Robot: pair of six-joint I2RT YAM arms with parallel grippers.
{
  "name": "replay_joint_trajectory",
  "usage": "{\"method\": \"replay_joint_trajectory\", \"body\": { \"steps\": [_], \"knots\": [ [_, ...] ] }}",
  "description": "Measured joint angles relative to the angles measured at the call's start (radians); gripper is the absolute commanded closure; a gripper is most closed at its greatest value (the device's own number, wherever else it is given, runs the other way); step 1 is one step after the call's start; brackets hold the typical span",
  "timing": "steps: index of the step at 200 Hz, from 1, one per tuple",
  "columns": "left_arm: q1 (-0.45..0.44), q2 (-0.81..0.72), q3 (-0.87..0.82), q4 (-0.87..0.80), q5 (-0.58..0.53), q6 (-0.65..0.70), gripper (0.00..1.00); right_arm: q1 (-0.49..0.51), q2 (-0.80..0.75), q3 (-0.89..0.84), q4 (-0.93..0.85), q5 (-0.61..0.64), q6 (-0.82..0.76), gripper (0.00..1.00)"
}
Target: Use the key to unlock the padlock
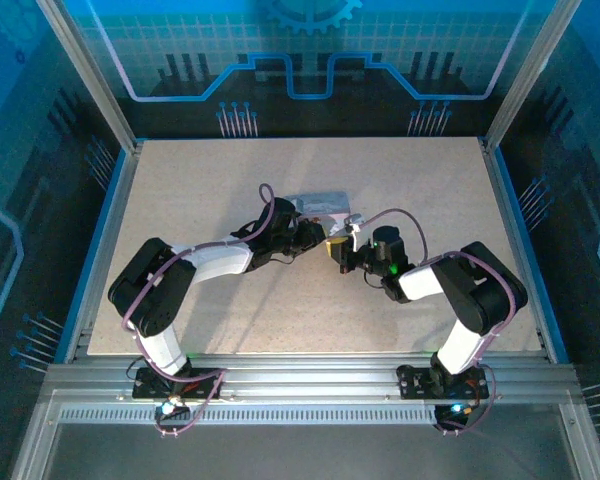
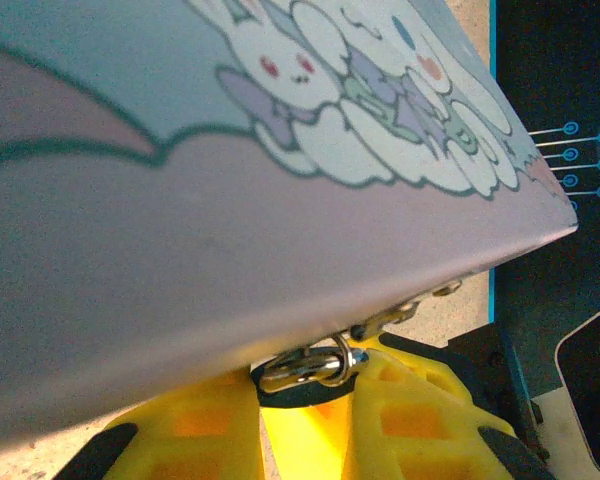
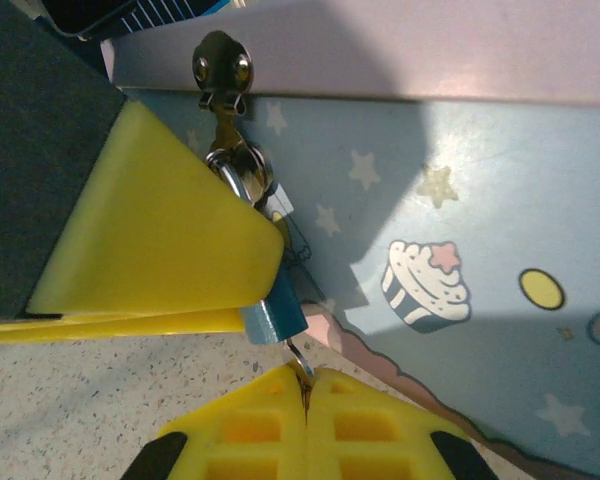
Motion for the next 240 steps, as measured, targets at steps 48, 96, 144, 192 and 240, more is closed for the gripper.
{"method": "replay_joint_trajectory", "body": {
  "steps": [48, 96, 144, 192, 240],
  "knots": [
    [0.0, 0.002, 0.0, 0.005, -0.004, -0.003, 0.92, 0.0, -0.001, 0.007, -0.017, 0.0, 0.013, 1.0],
    [0.0, 0.027, -0.016, 0.041, -0.003, -0.003, 0.91, 0.004, 0.031, 0.003, -0.002, 0.005, 0.072, 1.0],
    [0.0, 0.064, -0.043, 0.106, 0.001, -0.007, 0.9, 0.027, 0.063, -0.001, 0.004, 0.054, 0.119, 1.0],
    [0.005, 0.087, -0.052, 0.134, 0.028, -0.008, 0.83, 0.045, 0.064, -0.027, 0.015, 0.102, 0.168, 1.0],
    [0.005, 0.102, -0.065, 0.14, 0.054, -0.011, 0.65, 0.071, 0.084, -0.056, 0.051, 0.126, 0.24, 1.0]
  ]
}}
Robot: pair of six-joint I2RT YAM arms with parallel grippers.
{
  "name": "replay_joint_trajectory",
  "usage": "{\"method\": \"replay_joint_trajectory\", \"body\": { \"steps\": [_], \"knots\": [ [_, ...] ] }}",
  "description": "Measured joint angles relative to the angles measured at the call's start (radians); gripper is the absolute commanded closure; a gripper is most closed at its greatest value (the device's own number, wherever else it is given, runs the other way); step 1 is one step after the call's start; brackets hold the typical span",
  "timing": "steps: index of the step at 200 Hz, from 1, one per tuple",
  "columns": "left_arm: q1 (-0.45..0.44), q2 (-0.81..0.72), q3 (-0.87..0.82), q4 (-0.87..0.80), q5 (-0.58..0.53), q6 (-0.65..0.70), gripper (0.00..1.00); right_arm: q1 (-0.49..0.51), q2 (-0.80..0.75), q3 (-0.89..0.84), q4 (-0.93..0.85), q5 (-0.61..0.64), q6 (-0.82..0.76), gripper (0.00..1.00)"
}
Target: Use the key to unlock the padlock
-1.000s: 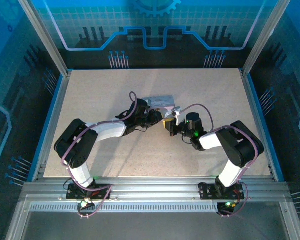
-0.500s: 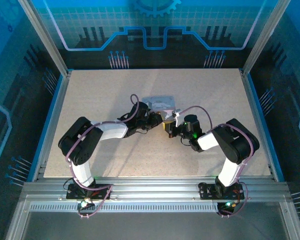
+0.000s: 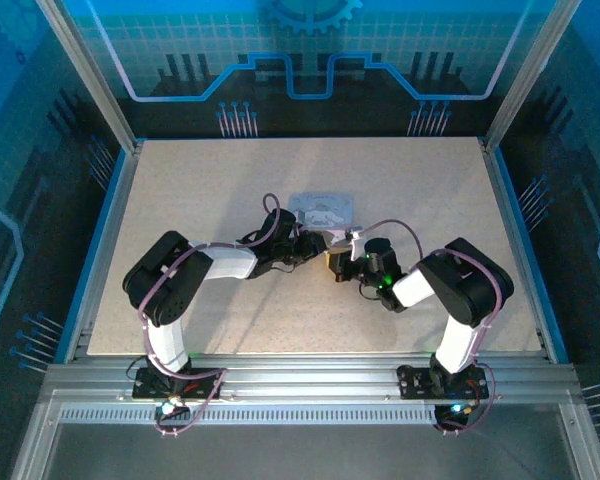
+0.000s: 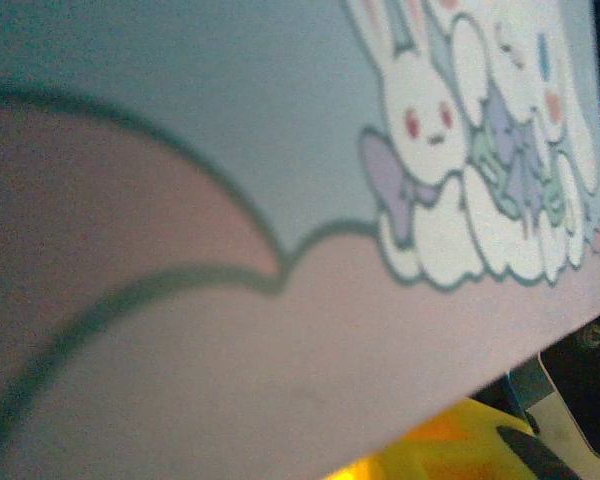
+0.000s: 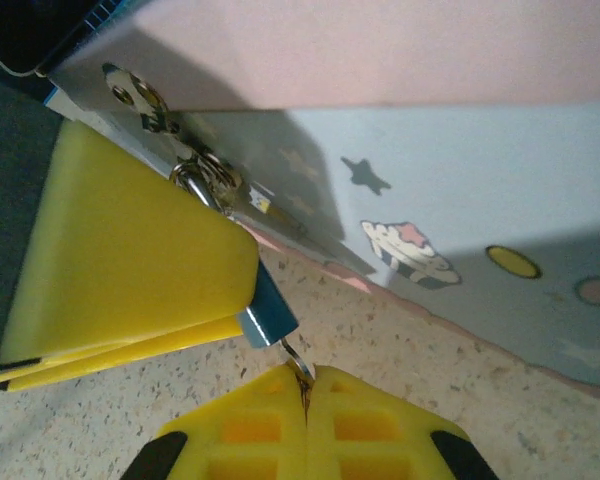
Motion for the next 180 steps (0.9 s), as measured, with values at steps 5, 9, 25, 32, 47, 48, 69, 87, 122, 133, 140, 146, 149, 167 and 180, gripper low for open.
{"method": "replay_joint_trajectory", "body": {
  "steps": [5, 9, 25, 32, 47, 48, 69, 87, 122, 133, 140, 146, 149, 167, 180],
  "knots": [
    [0.0, 0.0, -0.001, 0.0, 0.003, -0.003, 0.63, 0.003, 0.002, -0.002, 0.002, 0.005, 0.005, 1.0],
    [0.0, 0.0, -0.002, -0.001, 0.007, 0.001, 0.61, 0.005, 0.003, -0.002, 0.003, 0.008, 0.009, 1.0],
    [0.0, 0.0, -0.007, 0.003, 0.016, -0.004, 0.53, 0.01, 0.003, -0.007, 0.009, 0.014, 0.021, 1.0],
    [0.0, 0.0, -0.01, 0.005, 0.02, -0.002, 0.5, 0.011, 0.006, -0.007, 0.009, 0.015, 0.026, 1.0],
    [-0.001, -0.009, -0.016, 0.005, 0.027, 0.004, 0.42, 0.011, 0.017, -0.007, 0.008, 0.016, 0.034, 1.0],
    [-0.001, -0.01, -0.017, 0.005, 0.028, 0.007, 0.42, 0.011, 0.018, -0.007, 0.008, 0.016, 0.034, 1.0],
    [-0.001, -0.049, -0.031, 0.004, 0.034, 0.017, 0.3, 0.013, 0.035, -0.007, 0.013, 0.016, 0.045, 1.0],
    [0.002, -0.097, -0.042, 0.008, 0.033, 0.016, 0.27, 0.014, 0.04, -0.007, 0.018, 0.017, 0.052, 1.0],
    [0.028, -0.163, -0.105, 0.047, 0.032, 0.011, 0.28, 0.015, 0.04, -0.01, 0.024, 0.014, 0.076, 1.0],
    [0.036, -0.164, -0.127, 0.058, 0.031, 0.008, 0.3, 0.015, 0.04, -0.013, 0.029, 0.013, 0.091, 1.0],
    [0.041, -0.164, -0.143, 0.063, 0.029, 0.005, 0.31, 0.015, 0.04, -0.013, 0.03, 0.013, 0.1, 1.0],
    [0.043, -0.164, -0.154, 0.069, 0.029, 0.001, 0.31, 0.015, 0.039, -0.013, 0.03, 0.01, 0.109, 1.0],
    [0.044, -0.164, -0.159, 0.071, 0.029, 0.0, 0.31, 0.015, 0.039, -0.014, 0.03, 0.008, 0.115, 1.0],
    [0.045, -0.164, -0.18, 0.084, 0.029, -0.015, 0.32, 0.015, 0.036, -0.014, 0.029, 0.002, 0.146, 1.0],
    [0.045, -0.163, -0.189, 0.106, 0.029, -0.023, 0.33, 0.015, 0.032, -0.014, 0.028, -0.006, 0.167, 1.0]
  ]
}}
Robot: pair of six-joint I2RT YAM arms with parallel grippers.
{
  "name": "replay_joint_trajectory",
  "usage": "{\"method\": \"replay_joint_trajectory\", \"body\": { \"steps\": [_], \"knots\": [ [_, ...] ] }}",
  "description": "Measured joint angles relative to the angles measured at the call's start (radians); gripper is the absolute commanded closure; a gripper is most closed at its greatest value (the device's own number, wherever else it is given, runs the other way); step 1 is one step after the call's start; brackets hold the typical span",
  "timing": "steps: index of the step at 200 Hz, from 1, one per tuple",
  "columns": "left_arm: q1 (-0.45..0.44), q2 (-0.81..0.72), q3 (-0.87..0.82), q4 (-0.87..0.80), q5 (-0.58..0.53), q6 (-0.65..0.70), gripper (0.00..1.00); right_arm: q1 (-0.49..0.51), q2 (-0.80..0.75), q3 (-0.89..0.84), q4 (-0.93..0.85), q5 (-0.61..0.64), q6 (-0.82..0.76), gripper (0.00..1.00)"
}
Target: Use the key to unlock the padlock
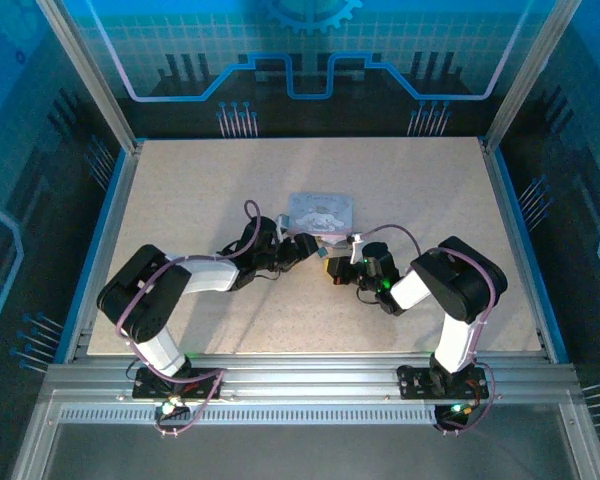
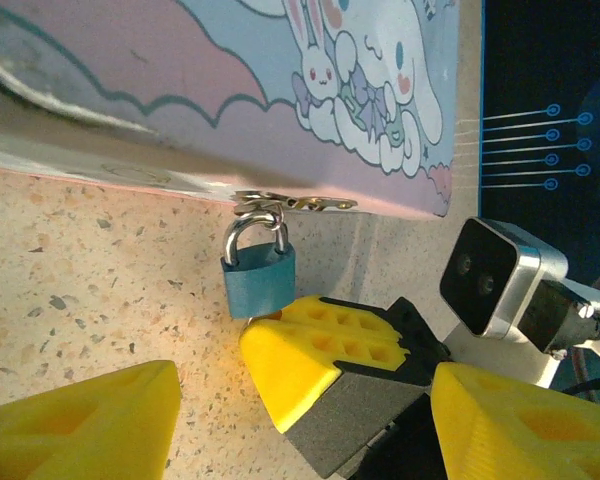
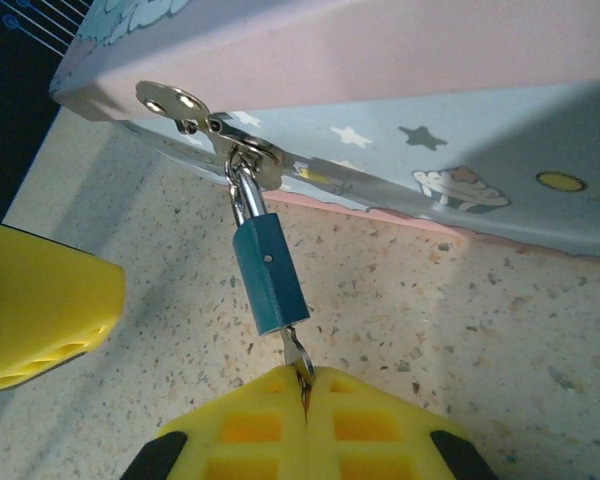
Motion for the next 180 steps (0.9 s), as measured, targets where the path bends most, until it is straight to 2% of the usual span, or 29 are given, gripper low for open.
{"method": "replay_joint_trajectory", "body": {
  "steps": [90, 148, 180],
  "knots": [
    [-0.023, 0.08, 0.0, 0.093, 0.0, -0.048, 0.36, 0.001, -0.06, 0.004, -0.077, -0.022, 0.095, 1.0],
    [-0.037, 0.116, 0.016, 0.105, -0.007, -0.055, 0.43, 0.002, -0.068, 0.011, -0.1, -0.044, 0.157, 1.0],
    [-0.039, 0.142, 0.031, 0.113, -0.008, -0.07, 0.5, 0.002, -0.091, 0.019, -0.129, -0.06, 0.19, 1.0]
  ]
}}
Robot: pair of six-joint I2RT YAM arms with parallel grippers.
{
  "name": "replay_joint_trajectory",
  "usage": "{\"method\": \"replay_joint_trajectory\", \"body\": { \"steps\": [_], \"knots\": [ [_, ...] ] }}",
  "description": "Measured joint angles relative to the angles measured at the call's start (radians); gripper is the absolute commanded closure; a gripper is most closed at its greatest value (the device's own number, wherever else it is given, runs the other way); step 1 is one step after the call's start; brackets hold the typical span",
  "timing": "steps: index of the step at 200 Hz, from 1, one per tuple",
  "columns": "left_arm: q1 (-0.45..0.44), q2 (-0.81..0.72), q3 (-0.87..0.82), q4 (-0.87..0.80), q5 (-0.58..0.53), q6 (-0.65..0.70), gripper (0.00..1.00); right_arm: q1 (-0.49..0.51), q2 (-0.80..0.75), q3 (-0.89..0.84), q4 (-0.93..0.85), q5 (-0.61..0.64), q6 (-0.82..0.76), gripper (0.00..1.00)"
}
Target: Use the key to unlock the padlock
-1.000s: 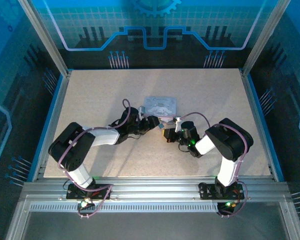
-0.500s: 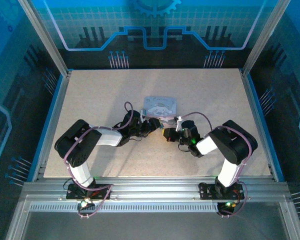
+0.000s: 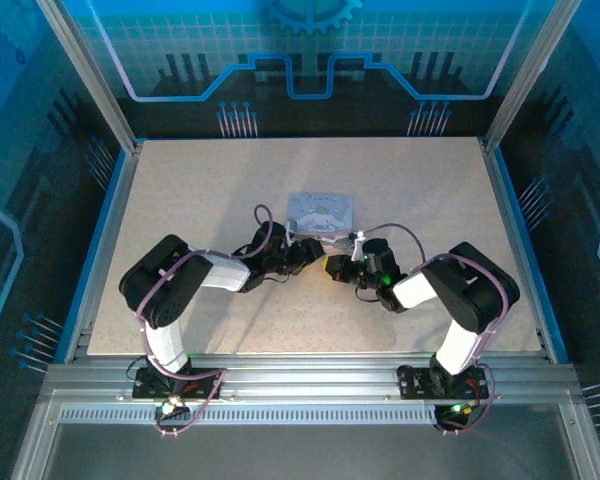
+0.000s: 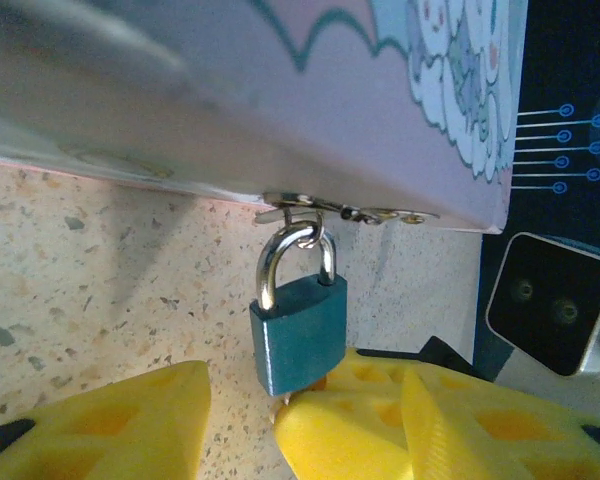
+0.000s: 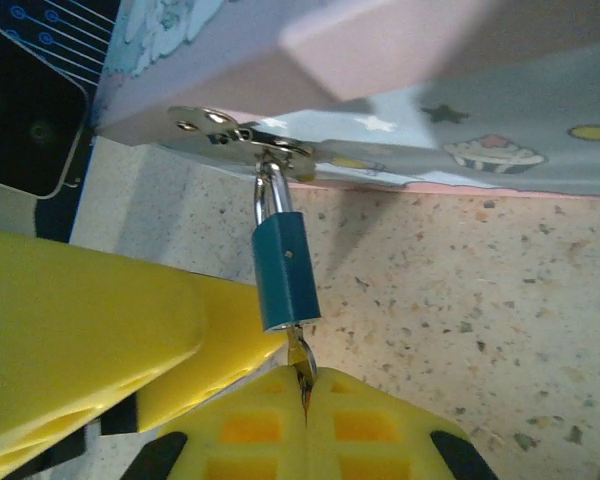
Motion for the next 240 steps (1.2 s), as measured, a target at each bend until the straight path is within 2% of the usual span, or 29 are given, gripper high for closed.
{"method": "replay_joint_trajectory", "body": {
  "steps": [33, 72, 110, 153, 187, 211, 240],
  "knots": [
    [-0.003, 0.006, 0.017, 0.008, -0.011, -0.004, 0.62, 0.0, -0.009, 0.006, -0.019, -0.012, 0.031, 1.0],
    [-0.003, 0.028, 0.022, 0.01, -0.026, -0.014, 0.82, 0.0, -0.009, 0.009, -0.02, -0.014, 0.072, 1.0],
    [-0.003, 0.028, 0.022, 0.018, -0.033, -0.029, 0.92, -0.003, -0.009, 0.009, -0.011, -0.015, 0.097, 0.86],
    [-0.008, 0.028, 0.022, 0.04, -0.033, -0.046, 0.94, -0.003, -0.052, -0.009, -0.016, -0.028, 0.074, 0.63],
    [-0.019, 0.028, 0.022, 0.048, -0.036, -0.064, 0.94, -0.021, -0.216, -0.034, -0.145, -0.002, -0.052, 0.42],
    [-0.026, 0.028, 0.027, 0.043, -0.045, -0.083, 0.93, -0.03, -0.374, -0.03, -0.288, 0.045, -0.228, 0.28],
    [-0.032, 0.023, 0.031, 0.028, -0.056, -0.102, 0.93, -0.021, -0.491, 0.005, -0.437, 0.086, -0.489, 0.24]
  ]
}}
